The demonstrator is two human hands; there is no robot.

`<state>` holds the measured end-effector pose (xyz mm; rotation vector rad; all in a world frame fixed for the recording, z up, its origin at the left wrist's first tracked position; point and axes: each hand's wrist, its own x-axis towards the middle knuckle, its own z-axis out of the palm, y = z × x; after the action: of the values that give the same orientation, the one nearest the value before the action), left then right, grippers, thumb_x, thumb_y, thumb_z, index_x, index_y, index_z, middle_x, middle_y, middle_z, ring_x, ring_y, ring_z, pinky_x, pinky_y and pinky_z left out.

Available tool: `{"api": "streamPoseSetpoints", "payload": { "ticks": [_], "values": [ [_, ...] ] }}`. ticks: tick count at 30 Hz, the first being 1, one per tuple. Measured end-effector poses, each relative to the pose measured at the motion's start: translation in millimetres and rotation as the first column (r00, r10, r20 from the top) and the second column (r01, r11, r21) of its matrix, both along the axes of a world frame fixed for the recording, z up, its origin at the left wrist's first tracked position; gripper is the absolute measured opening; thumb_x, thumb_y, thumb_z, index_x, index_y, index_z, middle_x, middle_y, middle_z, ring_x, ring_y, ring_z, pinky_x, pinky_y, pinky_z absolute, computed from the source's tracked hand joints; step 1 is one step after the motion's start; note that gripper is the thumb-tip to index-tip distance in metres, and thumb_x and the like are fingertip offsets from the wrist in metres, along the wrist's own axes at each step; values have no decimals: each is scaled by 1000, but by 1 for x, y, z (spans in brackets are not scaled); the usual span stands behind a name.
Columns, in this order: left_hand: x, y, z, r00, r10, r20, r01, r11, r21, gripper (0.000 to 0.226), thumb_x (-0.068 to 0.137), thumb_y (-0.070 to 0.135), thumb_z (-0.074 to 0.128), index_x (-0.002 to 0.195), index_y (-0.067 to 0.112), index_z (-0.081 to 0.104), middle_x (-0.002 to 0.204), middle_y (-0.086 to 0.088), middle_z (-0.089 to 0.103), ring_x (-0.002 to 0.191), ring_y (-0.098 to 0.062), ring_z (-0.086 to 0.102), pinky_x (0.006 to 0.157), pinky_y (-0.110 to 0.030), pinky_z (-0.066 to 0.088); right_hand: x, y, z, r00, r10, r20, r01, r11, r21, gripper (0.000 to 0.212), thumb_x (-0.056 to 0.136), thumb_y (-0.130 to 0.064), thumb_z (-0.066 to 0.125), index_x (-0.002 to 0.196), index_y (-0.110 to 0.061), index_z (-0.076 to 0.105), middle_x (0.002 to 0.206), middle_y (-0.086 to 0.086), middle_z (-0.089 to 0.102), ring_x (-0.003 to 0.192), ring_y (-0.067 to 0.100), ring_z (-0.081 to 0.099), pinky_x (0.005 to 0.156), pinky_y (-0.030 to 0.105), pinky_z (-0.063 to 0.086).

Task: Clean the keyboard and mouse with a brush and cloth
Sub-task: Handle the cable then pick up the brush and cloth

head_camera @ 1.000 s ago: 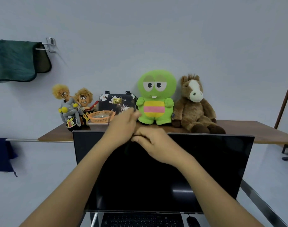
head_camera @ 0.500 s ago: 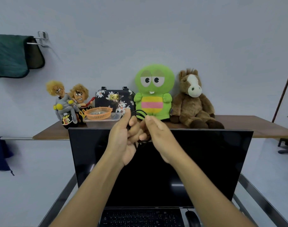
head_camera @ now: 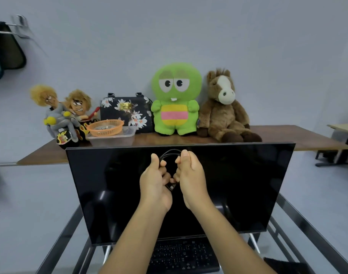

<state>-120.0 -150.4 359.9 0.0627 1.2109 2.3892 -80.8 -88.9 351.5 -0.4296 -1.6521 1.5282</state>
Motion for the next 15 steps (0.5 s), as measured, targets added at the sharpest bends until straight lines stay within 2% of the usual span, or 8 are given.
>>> {"api": "streamPoseSetpoints", "payload": {
  "ticks": [5,10,12,15],
  "values": [
    [-1,17,-9,995,-6,101,1,999,54,37,97,38,51,73,9,51,47,5,33,37,-8,25,37,-22,27,14,13,-33,993,-46,105,39,997,63,35,101,-34,35,73,-23,53,60,-10,48,60,9,45,61,31,42],
    [26,46,-56,973,-75,219,84,996,-32,33,98,38,48,82,10,51,47,6,33,36,-7,25,33,-21,27,45,30,-82,966,-151,210,145,988,45,35,101,-34,35,77,-20,54,68,-2,56,64,13,51,61,34,46],
    [43,62,-82,968,-109,225,133,987,-93,33,99,38,45,81,11,50,46,6,31,36,-8,25,34,-22,27,59,42,-106,936,-243,255,249,969,11,35,102,-31,35,75,-17,52,67,-2,55,62,11,50,60,32,45],
    [63,83,-126,970,-168,178,199,965,-173,34,100,37,42,78,12,47,48,6,29,39,-9,25,40,-25,27,81,58,-142,894,-298,334,323,946,-19,35,102,-31,33,74,-19,49,62,-6,51,58,10,48,57,25,42]
  ]
}}
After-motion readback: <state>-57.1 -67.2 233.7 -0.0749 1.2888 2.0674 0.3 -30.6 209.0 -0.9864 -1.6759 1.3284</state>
